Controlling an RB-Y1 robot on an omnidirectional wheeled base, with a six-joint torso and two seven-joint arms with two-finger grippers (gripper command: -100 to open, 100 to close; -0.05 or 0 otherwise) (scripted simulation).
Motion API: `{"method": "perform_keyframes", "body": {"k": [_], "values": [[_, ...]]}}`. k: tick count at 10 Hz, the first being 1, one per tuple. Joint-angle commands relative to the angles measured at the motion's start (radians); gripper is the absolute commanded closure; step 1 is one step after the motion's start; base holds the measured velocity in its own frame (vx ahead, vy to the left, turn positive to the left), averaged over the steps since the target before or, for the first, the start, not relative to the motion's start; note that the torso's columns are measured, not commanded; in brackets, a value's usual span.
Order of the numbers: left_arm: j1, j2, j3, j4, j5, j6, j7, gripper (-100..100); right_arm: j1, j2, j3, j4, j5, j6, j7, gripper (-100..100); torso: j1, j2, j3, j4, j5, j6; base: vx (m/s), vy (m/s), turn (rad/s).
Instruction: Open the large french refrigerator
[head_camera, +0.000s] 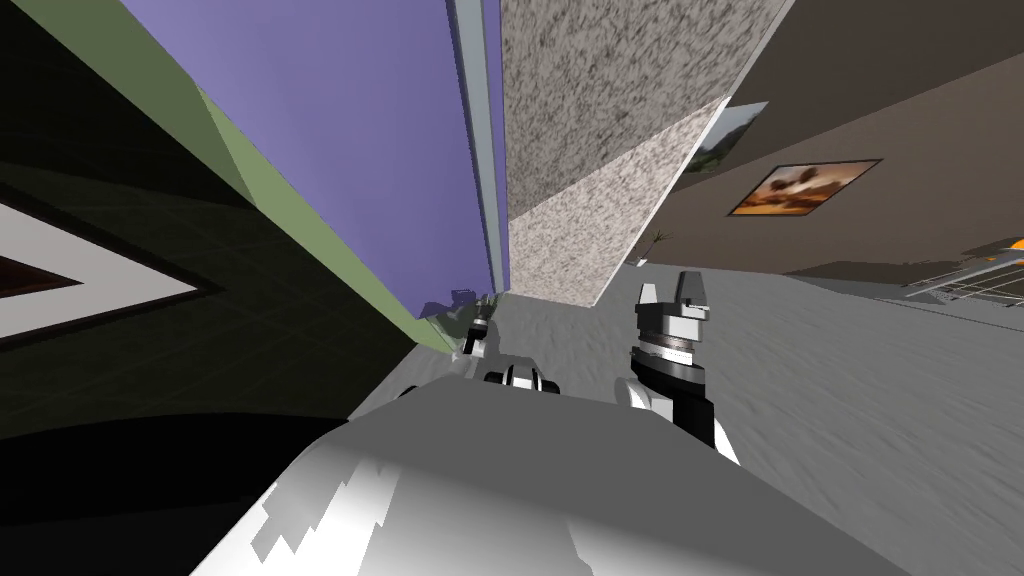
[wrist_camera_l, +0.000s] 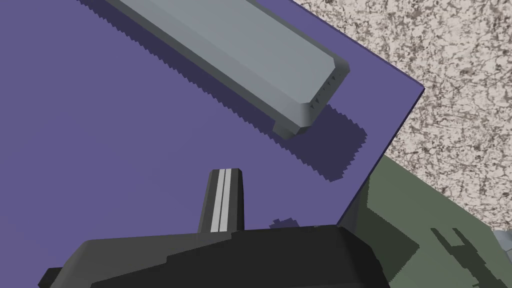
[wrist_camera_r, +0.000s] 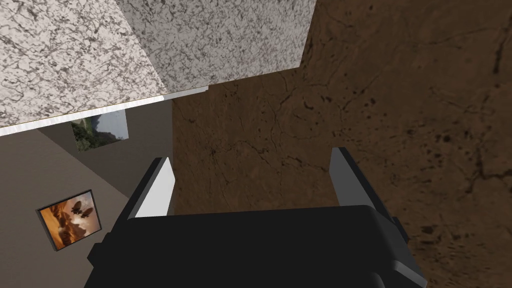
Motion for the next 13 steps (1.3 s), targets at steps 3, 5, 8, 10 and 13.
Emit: {"method": "perform_keyframes", "body": {"k": [3,5,8,10,13], "values": [[-0.119,-0.049,0.042,0.127,-0.037,-0.039,-0.003,100,0.000,0.000,0.000,0.000,0.000,0.000,0.000,0,0.002,0.001,0.001,0.000,0.001,0.000,-0.148,0.087,-0.112],[-0.181,-0.072,0.062,0.200,-0.055,-0.054,-0.004,100,0.000,0.000,0.000,0.000,0.000,0.000,0.000,0,0.003,0.005,0.003,0.001,0.001,0.000,-0.205,0.106,-0.221],[-0.269,-0.096,0.082,0.294,-0.073,-0.070,-0.005,100,-0.001,0.000,0.000,0.000,0.000,0.000,0.000,0,0.002,0.006,0.003,0.001,0.000,0.001,-0.220,0.082,-0.160],[-0.270,-0.094,0.081,0.310,-0.072,-0.073,-0.004,100,0.000,0.000,0.000,0.000,0.000,0.000,0.000,0,0.001,-0.004,-0.002,-0.001,0.000,0.000,-0.052,0.026,0.013],[-0.270,-0.039,0.086,0.312,-0.069,-0.072,-0.008,-100,0.000,0.000,0.000,0.000,0.000,0.000,0.000,0,0.001,0.001,0.000,0.000,0.000,0.000,0.021,-0.013,0.014]]}}
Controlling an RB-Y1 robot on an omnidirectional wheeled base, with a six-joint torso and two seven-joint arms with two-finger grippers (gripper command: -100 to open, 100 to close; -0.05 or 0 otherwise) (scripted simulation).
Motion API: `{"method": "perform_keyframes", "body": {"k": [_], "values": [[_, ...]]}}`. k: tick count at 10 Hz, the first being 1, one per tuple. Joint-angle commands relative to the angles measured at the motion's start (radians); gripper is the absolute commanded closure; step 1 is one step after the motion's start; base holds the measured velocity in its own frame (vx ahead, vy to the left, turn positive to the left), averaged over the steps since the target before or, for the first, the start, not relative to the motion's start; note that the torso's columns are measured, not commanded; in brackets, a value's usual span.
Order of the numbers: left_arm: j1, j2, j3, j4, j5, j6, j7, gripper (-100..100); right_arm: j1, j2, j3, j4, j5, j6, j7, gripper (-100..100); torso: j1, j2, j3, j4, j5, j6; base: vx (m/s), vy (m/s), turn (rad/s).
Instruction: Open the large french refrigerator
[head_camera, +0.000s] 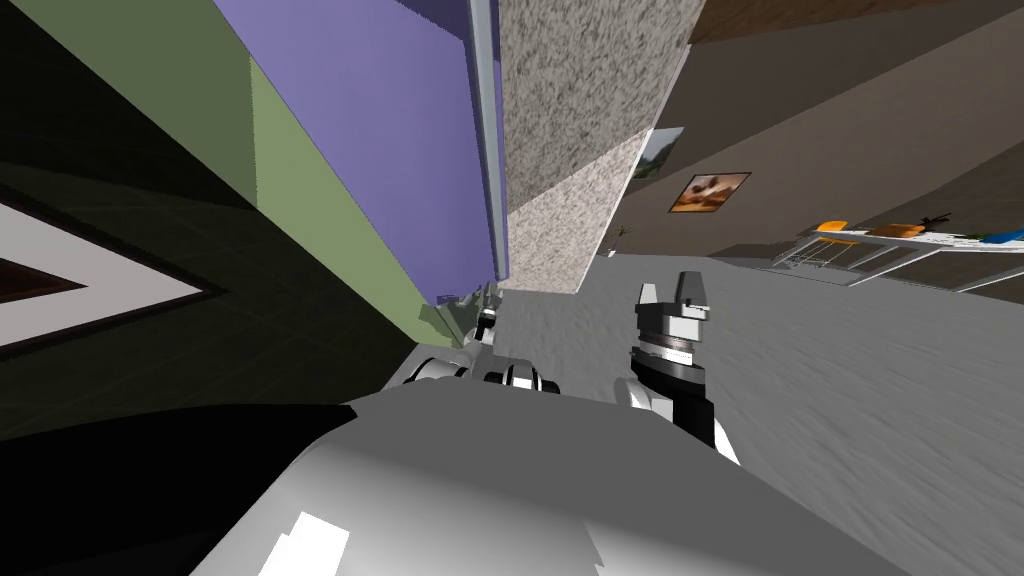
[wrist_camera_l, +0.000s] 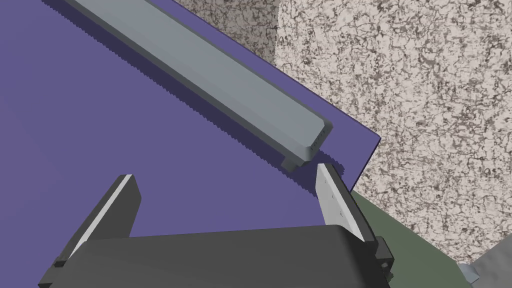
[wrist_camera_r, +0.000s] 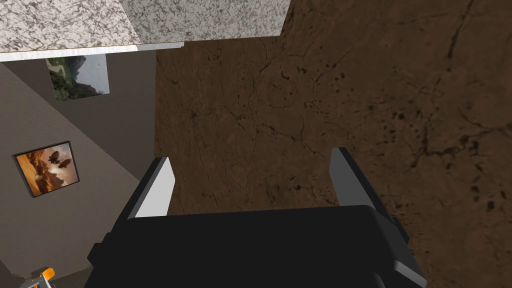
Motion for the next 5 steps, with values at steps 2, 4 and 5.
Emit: {"method": "perform_keyframes", "body": {"k": [2,4,5], "values": [[-0.016,0.055,0.011,0.030,0.007,-0.012,-0.003,-100,0.000,0.000,0.000,0.000,0.000,0.000,0.000,0,0.001,0.004,0.003,0.001,0.000,0.000,0.023,-0.015,0.017],[-0.013,0.092,0.028,0.030,0.017,-0.013,-0.013,-100,0.000,0.000,0.000,0.000,0.000,0.000,0.000,0,0.000,0.002,0.002,0.001,0.000,0.000,0.079,-0.049,0.058],[-0.011,0.094,0.044,0.030,0.027,-0.013,-0.023,-100,0.000,0.000,0.000,0.000,0.000,0.000,0.000,0,-0.001,-0.001,0.000,0.000,0.000,0.000,0.167,-0.131,0.107]]}}
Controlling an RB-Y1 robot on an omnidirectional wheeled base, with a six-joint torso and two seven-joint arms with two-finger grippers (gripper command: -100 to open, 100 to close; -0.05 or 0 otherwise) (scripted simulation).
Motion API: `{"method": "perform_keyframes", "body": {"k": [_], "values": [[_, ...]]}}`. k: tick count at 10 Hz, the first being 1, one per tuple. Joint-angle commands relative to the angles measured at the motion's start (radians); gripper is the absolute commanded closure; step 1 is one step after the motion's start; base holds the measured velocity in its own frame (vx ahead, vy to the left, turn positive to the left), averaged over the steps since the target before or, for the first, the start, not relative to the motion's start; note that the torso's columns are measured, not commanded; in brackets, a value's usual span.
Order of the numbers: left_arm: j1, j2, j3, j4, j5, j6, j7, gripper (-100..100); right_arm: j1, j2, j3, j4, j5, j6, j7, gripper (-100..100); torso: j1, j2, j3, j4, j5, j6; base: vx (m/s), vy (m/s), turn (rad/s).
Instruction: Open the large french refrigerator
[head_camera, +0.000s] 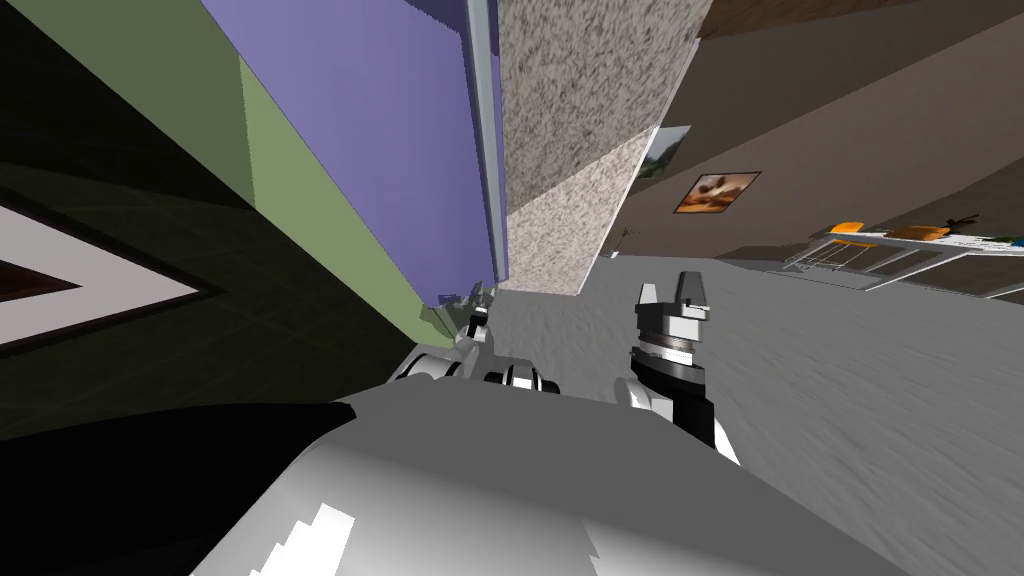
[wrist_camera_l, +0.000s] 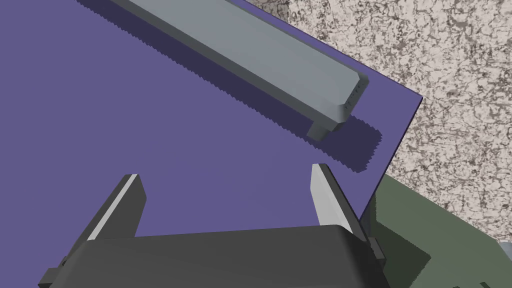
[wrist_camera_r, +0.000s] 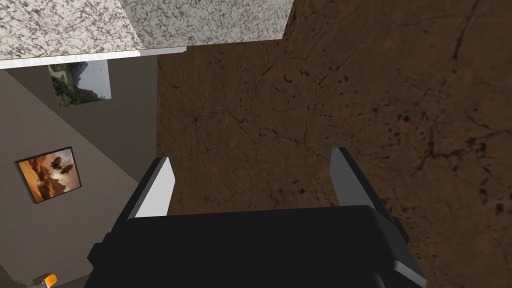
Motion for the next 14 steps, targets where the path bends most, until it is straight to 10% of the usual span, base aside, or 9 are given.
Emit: {"method": "perform_keyframes", "body": {"k": [1,7,10,14], "values": [[0.012,0.004,0.034,-0.016,0.020,0.006,-0.026,-100,0.000,0.000,0.000,0.000,0.000,0.000,0.000,0,-0.003,-0.002,-0.001,-0.001,-0.001,0.000,0.201,-0.146,0.092],[0.030,-0.023,0.124,-0.011,0.073,0.014,-0.084,-100,0.000,0.000,0.000,0.000,0.000,0.000,0.000,0,0.000,0.004,0.002,0.001,0.000,0.000,0.186,-0.131,0.107],[0.032,-0.080,0.136,-0.010,0.081,0.015,-0.092,-100,0.000,0.000,0.000,0.000,0.000,0.000,0.000,0,0.006,0.008,0.005,0.002,0.002,0.000,0.091,-0.083,0.044],[-0.001,-0.065,0.139,-0.001,0.084,0.044,-0.097,-100,0.000,0.000,0.000,0.000,0.000,0.000,0.000,0,0.002,0.004,0.002,0.004,-0.001,0.000,0.015,-0.005,0.013]]}}
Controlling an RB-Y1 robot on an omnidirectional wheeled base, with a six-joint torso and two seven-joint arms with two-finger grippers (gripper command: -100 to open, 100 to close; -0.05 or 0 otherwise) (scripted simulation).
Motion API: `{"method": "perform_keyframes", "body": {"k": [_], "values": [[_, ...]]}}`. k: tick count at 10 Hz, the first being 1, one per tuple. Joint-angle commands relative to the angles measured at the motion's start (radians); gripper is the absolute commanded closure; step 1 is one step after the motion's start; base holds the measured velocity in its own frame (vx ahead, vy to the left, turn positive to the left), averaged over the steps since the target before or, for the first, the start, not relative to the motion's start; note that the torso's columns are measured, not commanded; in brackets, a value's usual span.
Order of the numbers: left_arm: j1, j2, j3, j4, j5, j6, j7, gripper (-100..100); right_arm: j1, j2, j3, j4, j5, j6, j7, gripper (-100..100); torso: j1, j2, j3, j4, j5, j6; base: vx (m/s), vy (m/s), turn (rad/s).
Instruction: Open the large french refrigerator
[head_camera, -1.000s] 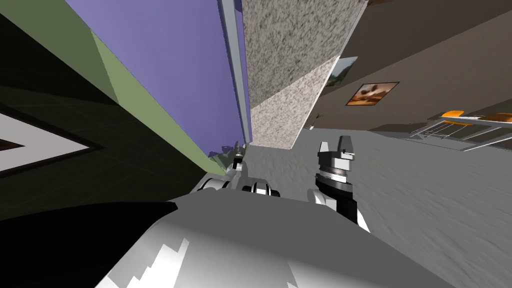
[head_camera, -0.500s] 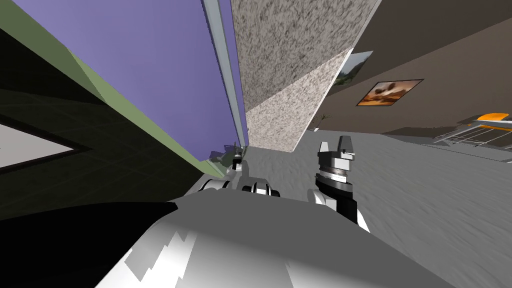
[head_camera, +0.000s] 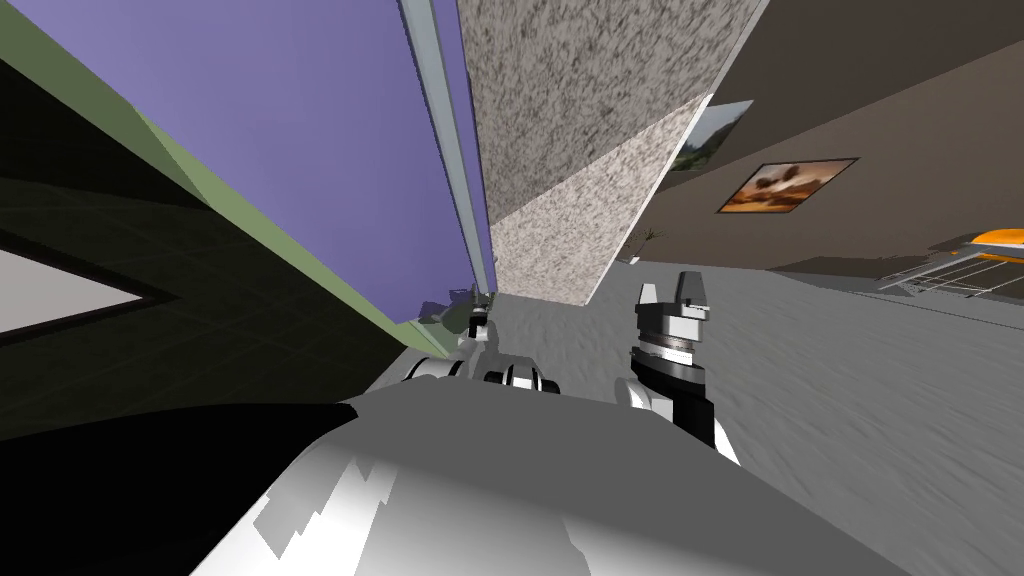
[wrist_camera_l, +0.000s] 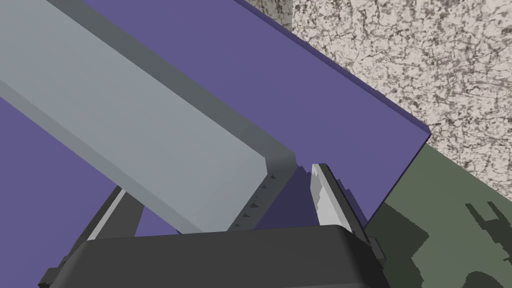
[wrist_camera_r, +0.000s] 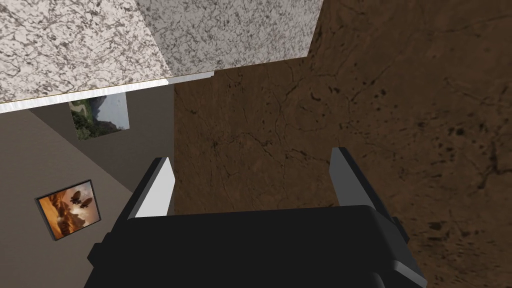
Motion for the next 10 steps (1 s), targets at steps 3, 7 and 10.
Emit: {"method": "perform_keyframes", "body": {"k": [3,7,10], "values": [[0.018,-0.001,-0.002,-0.011,-0.002,-0.014,0.004,100,0.000,0.000,0.000,0.000,0.000,0.000,0.000,0,-0.002,0.003,0.002,-0.004,0.002,0.000,-0.002,0.006,-0.015],[0.006,-0.036,-0.068,-0.029,0.039,0.011,-0.042,100,-0.001,0.000,0.000,0.000,0.000,0.000,0.000,0,-0.003,0.006,0.004,-0.001,0.001,0.001,-0.182,0.164,-0.224],[0.022,-0.044,-0.087,-0.055,0.050,0.031,-0.051,100,-0.001,0.000,0.000,0.000,0.000,0.000,0.000,0,-0.002,0.004,0.003,0.000,0.000,0.001,-0.180,0.118,-0.151]]}}
